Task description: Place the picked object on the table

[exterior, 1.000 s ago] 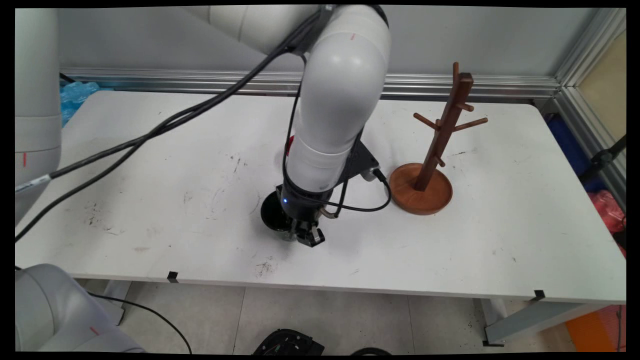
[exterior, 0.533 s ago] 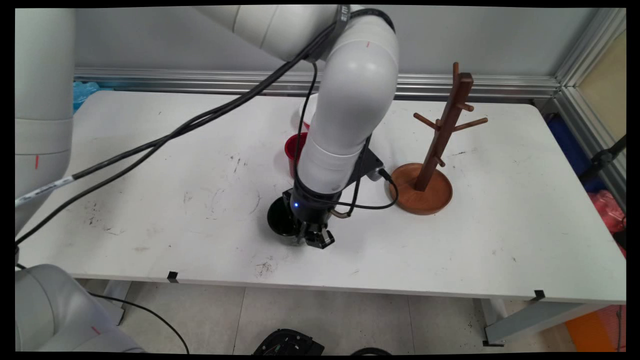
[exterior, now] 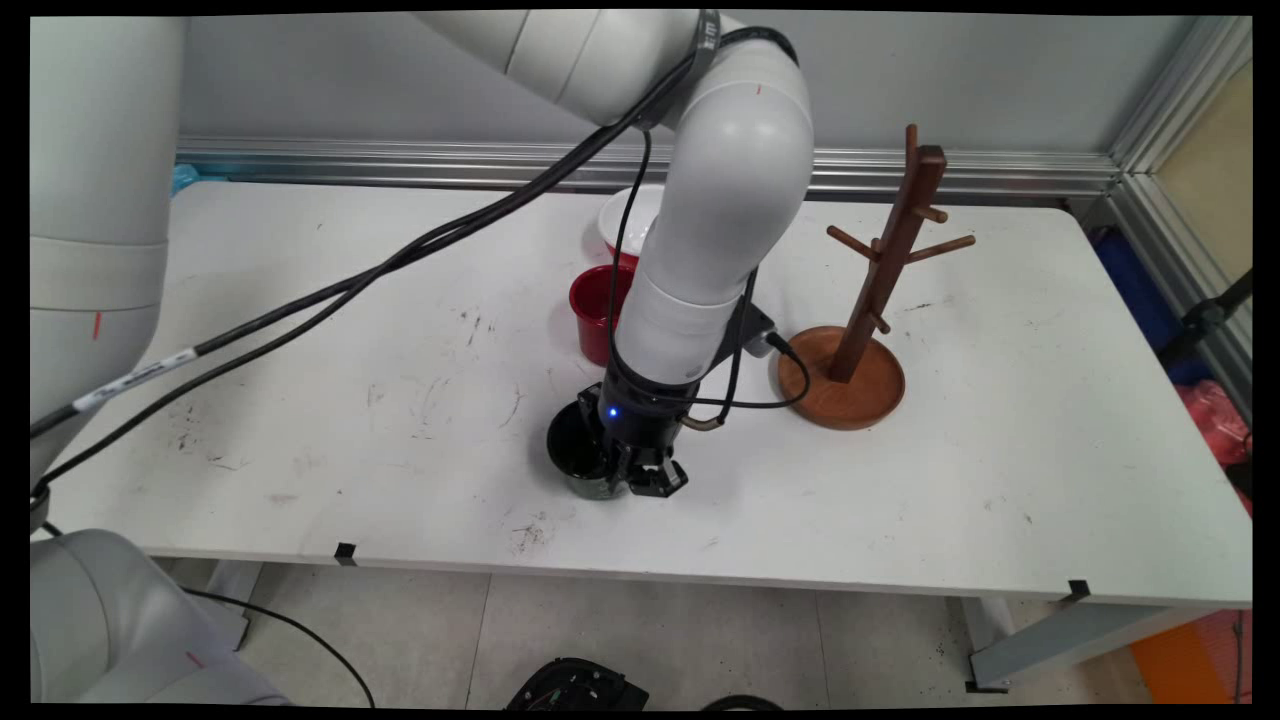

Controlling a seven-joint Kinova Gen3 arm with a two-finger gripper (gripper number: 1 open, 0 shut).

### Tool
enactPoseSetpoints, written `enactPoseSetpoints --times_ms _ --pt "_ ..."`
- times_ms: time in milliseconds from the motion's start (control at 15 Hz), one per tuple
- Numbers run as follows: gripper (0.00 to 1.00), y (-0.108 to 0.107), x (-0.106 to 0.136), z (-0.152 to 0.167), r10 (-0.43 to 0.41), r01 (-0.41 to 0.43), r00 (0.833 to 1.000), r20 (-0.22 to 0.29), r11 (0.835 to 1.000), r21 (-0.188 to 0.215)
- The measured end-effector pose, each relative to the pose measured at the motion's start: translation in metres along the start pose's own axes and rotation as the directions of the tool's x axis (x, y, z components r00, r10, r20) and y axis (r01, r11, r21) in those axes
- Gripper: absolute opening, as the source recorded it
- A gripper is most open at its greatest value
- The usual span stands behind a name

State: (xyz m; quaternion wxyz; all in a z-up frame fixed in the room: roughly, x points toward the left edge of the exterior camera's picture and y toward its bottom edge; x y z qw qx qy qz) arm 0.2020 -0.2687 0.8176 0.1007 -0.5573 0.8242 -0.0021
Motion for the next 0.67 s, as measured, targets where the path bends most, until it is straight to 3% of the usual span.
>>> enactPoseSetpoints --times_ms 67,133,667 --pt "0.0 -0.001 0.002 0.0 -0.007 0.007 1.0 0.004 1.0 -0.003" --pt "1.0 -0.001 0.004 0.0 -0.012 0.012 1.0 0.006 1.0 -0.005" --pt "1.0 -0.004 0.014 -0.005 -0.021 0.021 1.0 -0.018 1.0 -0.019"
